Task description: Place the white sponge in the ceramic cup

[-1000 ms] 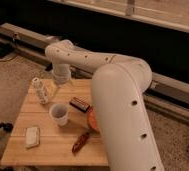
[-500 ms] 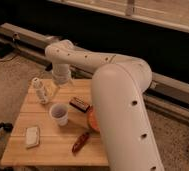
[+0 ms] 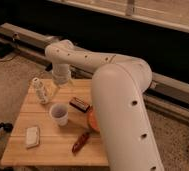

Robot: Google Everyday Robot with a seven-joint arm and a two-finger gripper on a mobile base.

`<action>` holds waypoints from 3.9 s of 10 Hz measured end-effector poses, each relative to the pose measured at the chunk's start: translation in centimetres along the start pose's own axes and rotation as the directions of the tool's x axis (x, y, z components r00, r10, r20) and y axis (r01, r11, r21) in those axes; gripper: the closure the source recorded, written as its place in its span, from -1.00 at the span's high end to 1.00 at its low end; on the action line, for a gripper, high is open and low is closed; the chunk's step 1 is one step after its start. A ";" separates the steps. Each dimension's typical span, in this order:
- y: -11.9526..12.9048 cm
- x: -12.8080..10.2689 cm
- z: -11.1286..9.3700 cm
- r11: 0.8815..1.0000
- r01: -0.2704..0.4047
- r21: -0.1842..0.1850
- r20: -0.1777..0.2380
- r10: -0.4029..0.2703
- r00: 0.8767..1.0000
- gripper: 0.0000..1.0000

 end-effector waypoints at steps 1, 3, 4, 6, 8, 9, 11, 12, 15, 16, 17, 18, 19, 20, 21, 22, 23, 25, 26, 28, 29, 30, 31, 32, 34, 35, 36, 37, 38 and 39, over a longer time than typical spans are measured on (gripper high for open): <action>0.0 0.0 0.0 1.000 0.000 0.000 0.000 0.000 1.000 0.60; 0.0 0.0 0.0 1.000 0.000 0.000 0.000 0.000 1.000 0.60; 0.0 0.0 0.0 1.000 0.000 0.000 0.000 0.000 1.000 0.60; 0.0 -0.1 0.0 1.000 0.000 0.000 0.001 0.000 1.000 0.60; 1.0 -0.5 -0.1 1.000 0.024 0.005 0.002 -0.024 1.000 0.60; 2.4 -0.9 0.0 0.999 0.049 0.007 0.006 -0.049 0.999 0.60; 6.6 -1.3 0.4 0.996 0.088 0.012 0.016 -0.088 0.996 0.60; 8.9 -1.3 0.7 0.994 0.108 0.010 0.019 -0.109 0.994 0.60; 16.1 -0.8 2.1 0.986 0.169 -0.005 0.010 -0.169 0.986 0.60; 18.1 -0.5 2.7 0.982 0.187 -0.008 0.001 -0.187 0.982 0.60; 19.9 -0.3 3.6 0.978 0.209 -0.008 -0.016 -0.209 0.978 0.60; 20.9 -0.3 4.5 0.975 0.221 -0.009 -0.032 -0.221 0.975 0.60; 21.7 -0.5 6.3 0.973 0.231 -0.012 -0.067 -0.232 0.971 0.60; 21.7 -0.5 7.7 0.971 0.238 -0.015 -0.105 -0.238 0.966 0.60; 21.9 -0.5 8.6 0.969 0.245 -0.018 -0.130 -0.245 0.961 0.60; 22.3 -0.5 9.0 0.967 0.253 -0.022 -0.141 -0.253 0.957 0.60; 22.0 -0.5 8.9 0.968 0.248 -0.020 -0.141 -0.249 0.958 0.60; 21.9 -0.5 8.9 0.969 0.248 -0.019 -0.141 -0.248 0.958 0.60; 22.1 -0.5 9.0 0.968 0.250 -0.019 -0.142 -0.250 0.958 0.60; 21.8 -0.5 9.1 0.969 0.245 -0.018 -0.144 -0.245 0.959 0.60; 21.7 -0.1 9.6 0.969 0.247 -0.019 -0.154 -0.247 0.957 0.60; 21.7 0.4 10.6 0.968 0.249 -0.023 -0.155 -0.249 0.956 0.60; 21.7 1.1 12.0 0.969 0.245 -0.031 -0.155 -0.246 0.957 0.60; 21.8 1.9 13.1 0.970 0.239 -0.040 -0.156 -0.242 0.958 0.60; 21.9 3.0 14.3 0.973 0.222 -0.062 -0.149 -0.229 0.962 0.60; 22.0 3.4 14.7 0.974 0.215 -0.073 -0.146 -0.223 0.964 0.60; 22.5 3.8 15.1 0.974 0.210 -0.084 -0.144 -0.220 0.965 0.60; 22.9 3.9 15.4 0.975 0.205 -0.091 -0.142 -0.217 0.966 0.60; 23.6 4.0 15.7 0.976 0.197 -0.095 -0.139 -0.209 0.968 0.60; 24.3 3.9 16.1 0.977 0.189 -0.096 -0.137 -0.201 0.970 0.60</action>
